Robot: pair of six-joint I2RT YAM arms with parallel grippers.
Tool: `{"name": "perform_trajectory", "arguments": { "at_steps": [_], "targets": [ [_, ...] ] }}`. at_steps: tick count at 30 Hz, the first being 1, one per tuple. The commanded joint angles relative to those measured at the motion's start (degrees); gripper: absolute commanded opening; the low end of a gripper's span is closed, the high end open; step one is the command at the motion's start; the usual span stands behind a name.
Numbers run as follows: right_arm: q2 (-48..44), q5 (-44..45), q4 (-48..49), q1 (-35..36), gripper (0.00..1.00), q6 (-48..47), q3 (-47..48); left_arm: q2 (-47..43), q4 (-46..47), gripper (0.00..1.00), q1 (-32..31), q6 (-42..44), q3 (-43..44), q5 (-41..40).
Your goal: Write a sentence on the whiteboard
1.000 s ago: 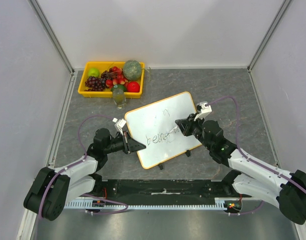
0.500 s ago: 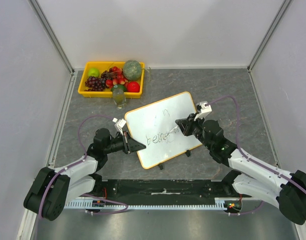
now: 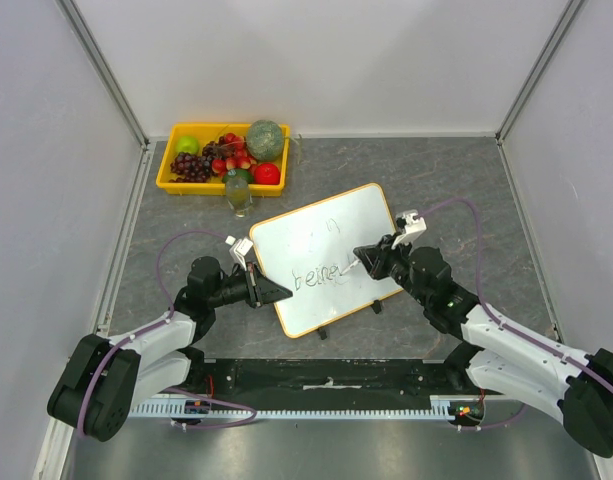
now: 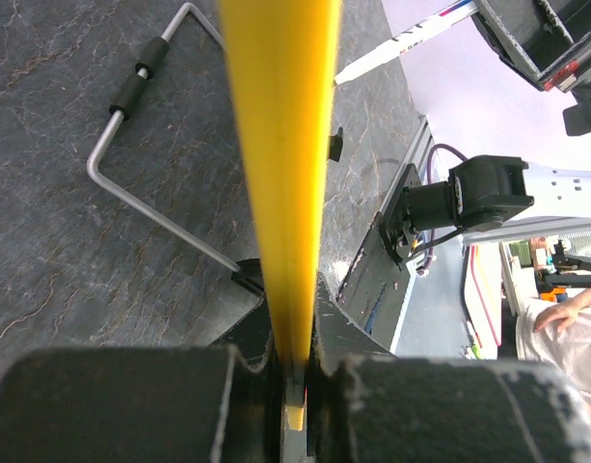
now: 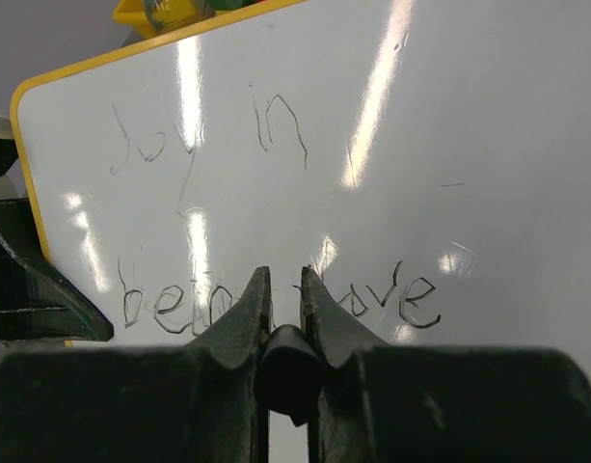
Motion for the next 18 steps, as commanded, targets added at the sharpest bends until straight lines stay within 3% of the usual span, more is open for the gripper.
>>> {"name": "perform_trajectory", "arguments": {
  "at_steps": [1, 11, 18],
  "targets": [
    [1.85, 0.16, -8.80, -0.35, 0.00, -2.67, -3.31, 1.21, -7.68, 0.02, 0.16, 5.61, -1.00, -5.80],
    [1.94, -2.13, -7.57, -0.26, 0.00, -1.97, -5.16, 1.21, -7.59, 0.02, 0.16, 5.61, -0.91, -5.71],
    [4.48, -4.15, -1.16, -0.34, 0.00, 1.81, -6.21, 1.12, -7.68, 0.02, 0.16, 5.52, -1.00, -5.71]
  ]
}}
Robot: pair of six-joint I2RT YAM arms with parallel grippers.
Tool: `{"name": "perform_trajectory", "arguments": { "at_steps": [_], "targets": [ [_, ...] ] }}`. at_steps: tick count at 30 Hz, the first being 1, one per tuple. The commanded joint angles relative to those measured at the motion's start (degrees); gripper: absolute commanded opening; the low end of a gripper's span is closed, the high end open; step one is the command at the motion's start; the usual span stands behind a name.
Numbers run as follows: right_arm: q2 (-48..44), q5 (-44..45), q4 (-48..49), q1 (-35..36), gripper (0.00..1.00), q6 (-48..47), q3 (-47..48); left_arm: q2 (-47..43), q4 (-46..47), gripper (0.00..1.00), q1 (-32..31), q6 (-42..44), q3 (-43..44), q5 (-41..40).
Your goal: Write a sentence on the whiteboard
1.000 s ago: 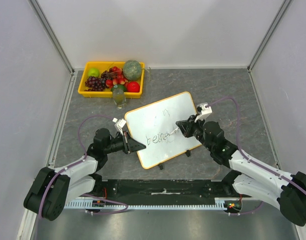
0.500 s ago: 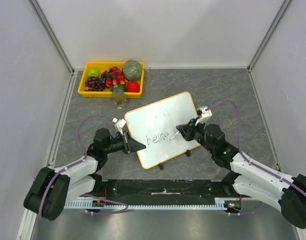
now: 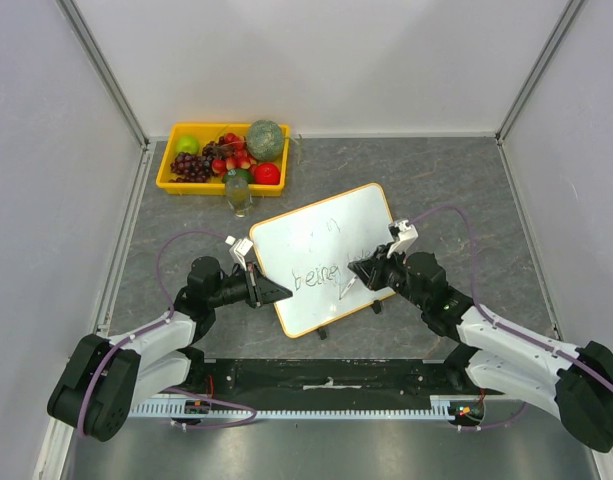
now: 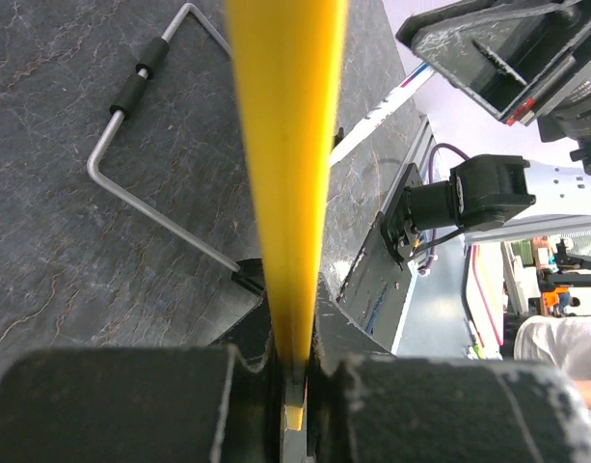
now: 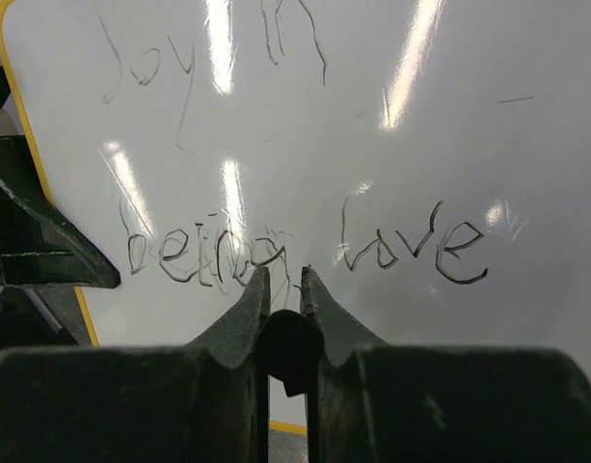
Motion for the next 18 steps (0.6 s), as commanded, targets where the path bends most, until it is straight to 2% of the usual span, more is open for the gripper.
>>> {"name": "perform_trajectory", "arguments": {
  "at_steps": [1, 12, 18],
  "targets": [
    [3.78, 1.60, -1.55, -0.28, 0.00, -0.31, -2.89, 1.12, -7.59, 0.02, 0.14, 5.28, -1.00, -5.63],
    [5.46, 1.07, 5.84, -0.37, 0.00, 4.79, -0.44, 0.95, -7.59, 0.02, 0.14, 5.20, -1.09, -5.71],
    [-0.15, -0.60, 3.83, -0.28, 0.00, 7.25, 1.59, 0.42, -8.12, 0.02, 0.14, 5.11, -1.00, -5.54]
  ]
}}
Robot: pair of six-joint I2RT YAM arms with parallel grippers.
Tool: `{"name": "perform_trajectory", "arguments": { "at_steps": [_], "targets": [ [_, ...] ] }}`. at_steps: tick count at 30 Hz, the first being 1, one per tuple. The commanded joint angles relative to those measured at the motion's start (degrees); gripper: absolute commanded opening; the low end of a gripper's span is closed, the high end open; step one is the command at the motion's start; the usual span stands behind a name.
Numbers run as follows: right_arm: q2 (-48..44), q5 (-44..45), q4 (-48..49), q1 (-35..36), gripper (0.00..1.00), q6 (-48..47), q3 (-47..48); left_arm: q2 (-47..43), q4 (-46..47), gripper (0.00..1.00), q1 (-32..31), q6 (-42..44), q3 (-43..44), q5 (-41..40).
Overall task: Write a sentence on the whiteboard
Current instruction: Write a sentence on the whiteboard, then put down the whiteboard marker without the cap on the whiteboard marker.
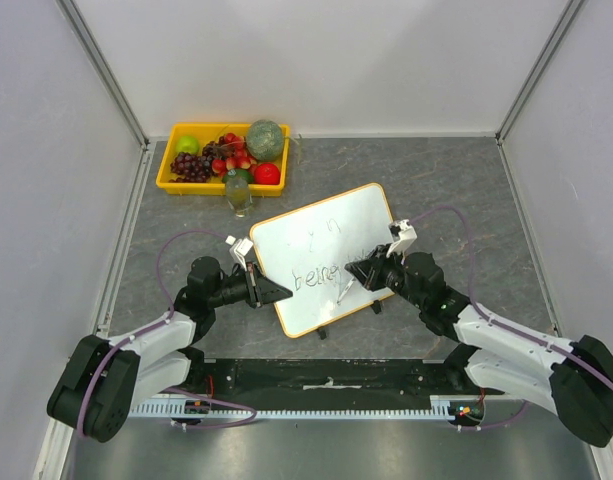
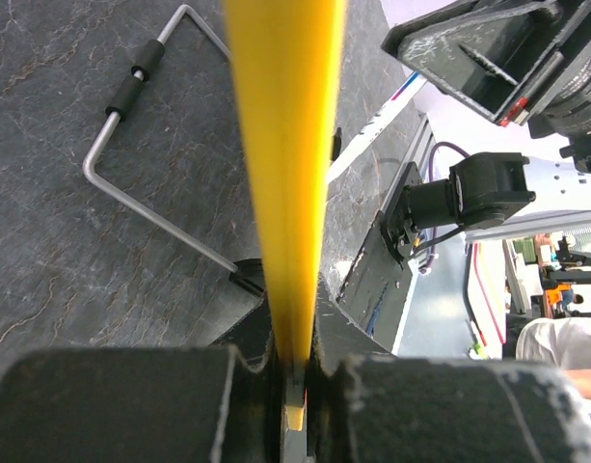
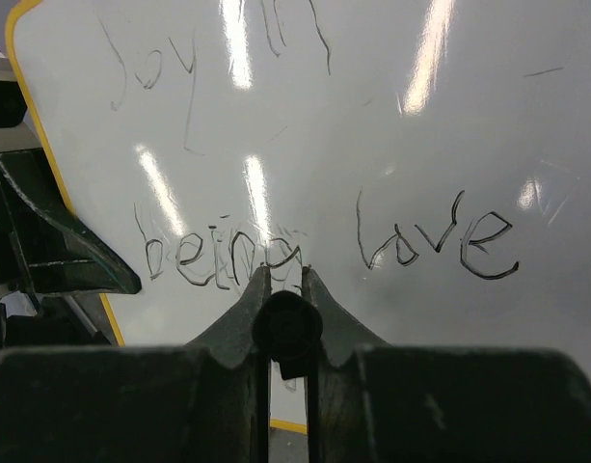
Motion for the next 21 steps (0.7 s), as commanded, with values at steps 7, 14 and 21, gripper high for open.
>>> {"name": "perform_trajectory", "arguments": {
  "at_steps": [7, 14, 21],
  "targets": [
    [-11.65, 1.63, -7.01, -0.39, 0.00, 0.74, 4.79, -2.10, -10.62, 0.18, 0.12, 4.52, -0.65, -6.50],
    [-16.22, 1.45, -11.14, -0.48, 0.00, 1.96, 3.39, -12.63, -23.97, 0.60, 0.12, 6.45, 1.46, -11.86],
    [-25.71, 1.45, -21.06, -0.56, 0.00, 5.04, 0.31, -26.52, -36.53, 0.93, 0.21, 4.78, 3.65, -17.83]
  ]
}}
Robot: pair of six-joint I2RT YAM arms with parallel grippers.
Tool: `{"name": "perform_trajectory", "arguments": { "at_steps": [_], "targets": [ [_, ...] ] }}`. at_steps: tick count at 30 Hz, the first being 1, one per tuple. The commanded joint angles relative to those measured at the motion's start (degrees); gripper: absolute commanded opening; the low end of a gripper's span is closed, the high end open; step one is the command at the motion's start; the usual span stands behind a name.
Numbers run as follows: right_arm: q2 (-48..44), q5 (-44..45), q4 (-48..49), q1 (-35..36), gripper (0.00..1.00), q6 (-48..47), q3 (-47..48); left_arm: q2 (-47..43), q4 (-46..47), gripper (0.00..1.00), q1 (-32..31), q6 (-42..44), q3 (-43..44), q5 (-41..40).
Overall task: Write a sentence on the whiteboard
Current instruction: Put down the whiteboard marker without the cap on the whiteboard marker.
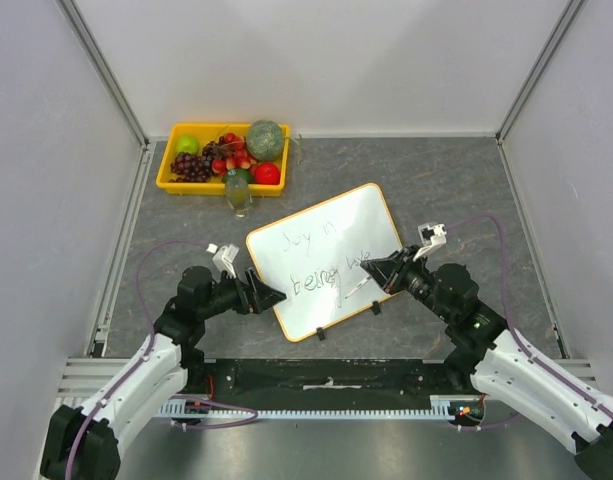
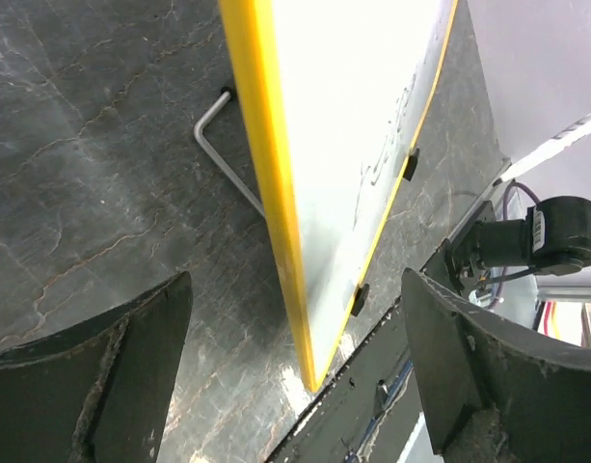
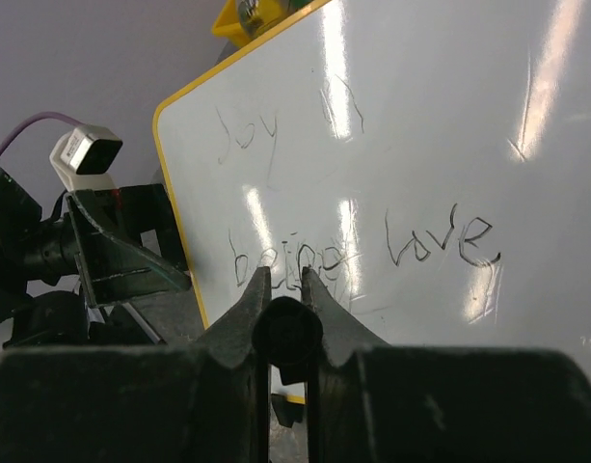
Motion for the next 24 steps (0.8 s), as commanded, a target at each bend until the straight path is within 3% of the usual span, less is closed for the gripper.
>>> {"name": "perform_trajectory", "arguments": {
  "at_steps": [1, 9, 17, 20, 24],
  "targets": [
    [-5.76, 0.62, -9.98, -0.15, 0.00, 3.16, -2.11, -7.82, -11.91, 0.93, -0.03, 1.04, 4.11, -6.91],
    [-14.73, 0.62, -26.34, -0.15, 0.00, 6.59, -6.59, -14.79, -18.87, 0.95, -0.39, -0.89, 12.37, -11.49],
    [-18.08, 2.11, -34.79, -0.15, 0.04, 9.41, -8.36, -9.70, -20.90, 0.97, -0.39, 2.27, 24.41, -10.62],
    [-18.43, 4.13, -36.81, -0.15, 0.14, 9.76, -7.31, -7.15, -20.20, 0.98, -0.30, 3.59, 26.79, -9.74],
    [-17.82, 7.03, -38.48, -0.15, 0.41, 8.62, -4.06, -4.25, -19.32, 0.99, -0.30, 4.82, 28.81, -8.59]
  ]
}}
